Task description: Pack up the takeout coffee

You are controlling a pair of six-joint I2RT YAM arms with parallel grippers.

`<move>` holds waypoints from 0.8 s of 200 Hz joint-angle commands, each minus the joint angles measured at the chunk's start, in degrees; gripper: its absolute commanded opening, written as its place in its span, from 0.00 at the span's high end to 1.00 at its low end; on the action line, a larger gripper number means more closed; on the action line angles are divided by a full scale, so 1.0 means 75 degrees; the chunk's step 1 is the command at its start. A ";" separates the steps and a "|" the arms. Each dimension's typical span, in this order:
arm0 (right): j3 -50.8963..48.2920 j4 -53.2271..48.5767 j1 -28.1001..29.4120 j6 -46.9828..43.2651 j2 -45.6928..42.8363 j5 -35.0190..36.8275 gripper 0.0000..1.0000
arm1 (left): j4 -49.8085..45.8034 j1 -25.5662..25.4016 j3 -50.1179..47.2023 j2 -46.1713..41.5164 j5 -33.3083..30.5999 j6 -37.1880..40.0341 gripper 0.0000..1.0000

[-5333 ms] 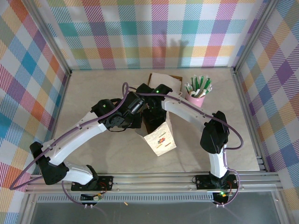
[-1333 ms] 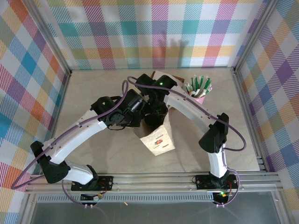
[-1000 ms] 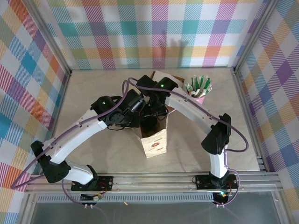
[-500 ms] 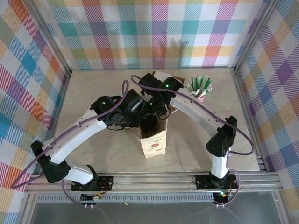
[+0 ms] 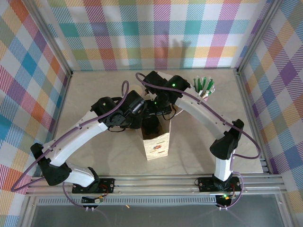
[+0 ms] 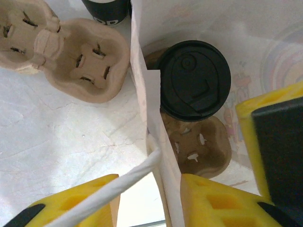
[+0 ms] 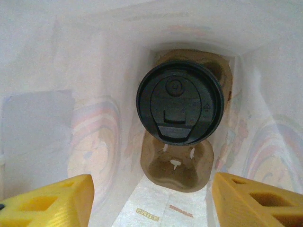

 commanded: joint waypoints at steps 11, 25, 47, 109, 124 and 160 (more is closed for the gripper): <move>0.0518 -0.0119 0.0043 0.0047 -0.0281 0.0110 0.33 | 0.0048 -0.0012 0.0302 -0.0071 -0.0065 -0.0049 0.58; 0.0653 -0.0169 0.0037 0.0016 -0.0278 0.0134 0.34 | 0.0088 -0.0011 0.0352 -0.0104 -0.0104 -0.0049 0.57; 0.0731 -0.0133 0.0037 0.0015 -0.0288 0.0124 0.33 | 0.0258 -0.0003 0.0324 -0.0224 -0.0172 -0.0052 0.54; 0.1003 -0.0202 0.0038 -0.0046 -0.0310 0.0461 0.36 | 0.0765 0.0019 0.0094 -0.0611 -0.0220 -0.0054 0.52; 0.0982 -0.0199 0.0037 -0.0024 -0.0351 0.0589 0.36 | 0.0912 0.0024 0.0000 -0.0697 -0.0179 -0.0119 0.52; 0.0936 -0.0118 0.0025 -0.0116 -0.0461 0.0767 0.36 | 0.1309 0.0024 -0.0347 -0.0940 0.0015 -0.0331 0.52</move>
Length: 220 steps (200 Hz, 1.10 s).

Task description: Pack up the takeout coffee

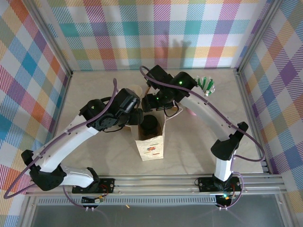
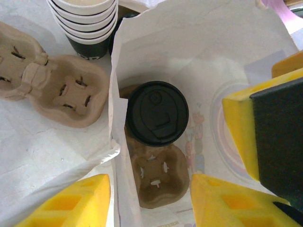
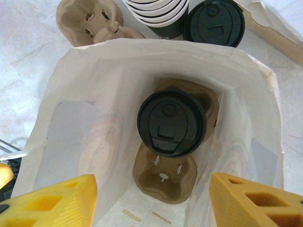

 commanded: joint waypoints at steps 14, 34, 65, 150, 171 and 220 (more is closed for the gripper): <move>0.0136 0.0084 0.0023 -0.0145 -0.0401 0.0310 0.36 | 0.0602 0.0022 -0.0433 -0.0346 0.0194 -0.0336 0.52; 0.0202 0.0160 0.0018 -0.0214 -0.0479 0.0447 0.36 | 0.0958 0.0022 -0.0644 -0.0511 0.0366 -0.0466 0.52; -0.0057 0.0373 0.0023 -0.0172 -0.0770 0.0637 0.37 | 0.1348 0.0021 -0.0932 -0.0768 0.0473 -0.0566 0.52; -0.1674 0.1944 -0.0219 -0.1436 -0.1711 0.1088 0.37 | 0.2135 0.0067 -0.1789 -0.1221 -0.0268 -0.0155 0.51; -0.2799 0.3151 -0.0835 -0.1874 -0.2172 0.0289 0.38 | 0.3237 0.0100 -0.2360 -0.1326 -0.0314 0.0027 0.51; -0.3390 0.3471 -0.1623 -0.2271 -0.3081 -0.0971 0.39 | 0.3383 0.0128 -0.1922 -0.1187 0.0121 -0.0126 0.52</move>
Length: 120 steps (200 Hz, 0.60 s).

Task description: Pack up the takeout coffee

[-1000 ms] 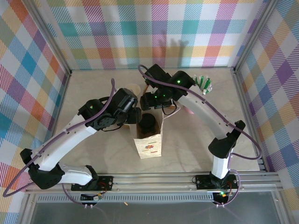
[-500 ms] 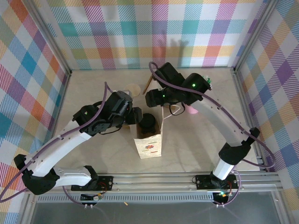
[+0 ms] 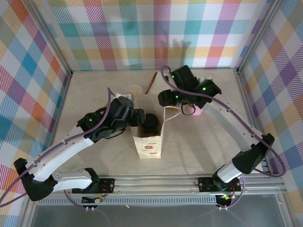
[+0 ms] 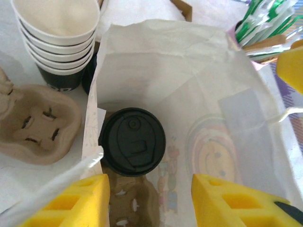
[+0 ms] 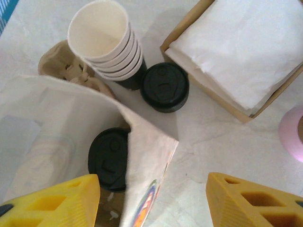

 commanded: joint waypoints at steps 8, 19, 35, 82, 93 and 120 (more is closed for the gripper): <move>0.0082 0.0442 -0.0088 -0.0519 -0.0836 -0.0874 0.39 | 0.0264 0.0045 0.0531 0.0109 0.0079 -0.0253 0.52; 0.0019 0.0402 -0.0103 -0.0598 -0.0968 -0.0889 0.39 | 0.0082 0.0033 0.0721 0.0194 -0.0090 -0.0511 0.53; -0.0107 0.0376 -0.0164 -0.0588 -0.1125 -0.0953 0.39 | -0.0073 0.0033 0.0774 0.0210 -0.0260 -0.0855 0.53; -0.0252 0.0215 -0.0440 -0.0468 -0.1438 -0.1239 0.39 | 0.0073 0.0009 0.0958 0.0042 -0.0323 -0.1061 0.54; -0.0128 0.0108 -0.0600 -0.0445 -0.1408 -0.1353 0.39 | 0.0352 0.0005 0.1116 0.0049 -0.0166 -0.0718 0.54; 0.0343 -0.0412 -0.1169 -0.0560 -0.1155 -0.1322 0.34 | 0.0889 0.0004 0.1685 0.0153 0.0367 0.0180 0.54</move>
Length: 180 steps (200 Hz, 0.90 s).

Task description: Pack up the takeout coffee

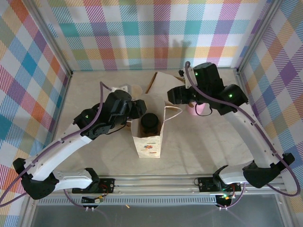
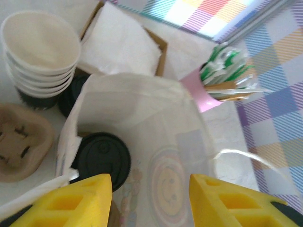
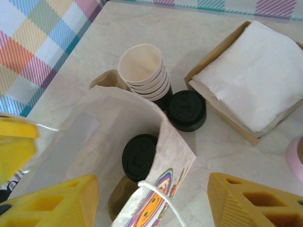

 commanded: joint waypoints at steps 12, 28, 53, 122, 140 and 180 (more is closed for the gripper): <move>0.0555 -0.0527 -0.0813 -0.0085 0.0254 -0.0170 0.31 | 0.0686 -0.0001 0.1031 0.0049 0.0434 0.1114 0.54; 0.0612 -0.0518 -0.1259 0.0021 0.0299 0.0088 0.20 | 0.0658 -0.0001 0.1408 0.0140 0.0229 0.1422 0.54; 0.0465 -0.0316 -0.1871 0.0048 0.0327 0.0481 0.01 | 0.0306 0.0058 0.1911 0.0372 -0.1077 0.1641 0.54; -0.2278 0.1875 -0.2575 -0.3853 -0.0634 -0.1862 0.04 | -0.0436 0.1959 0.2715 0.1360 -0.1690 0.1939 0.56; -0.2603 0.2269 -0.3005 -0.4067 -0.0755 -0.2412 0.24 | -0.0524 0.2536 0.3025 0.1541 -0.1310 0.1694 0.57; -0.2206 0.1386 -0.4001 -0.4936 -0.0096 -0.3854 0.46 | -0.0043 0.2887 0.2600 0.1656 -0.0596 0.2103 0.56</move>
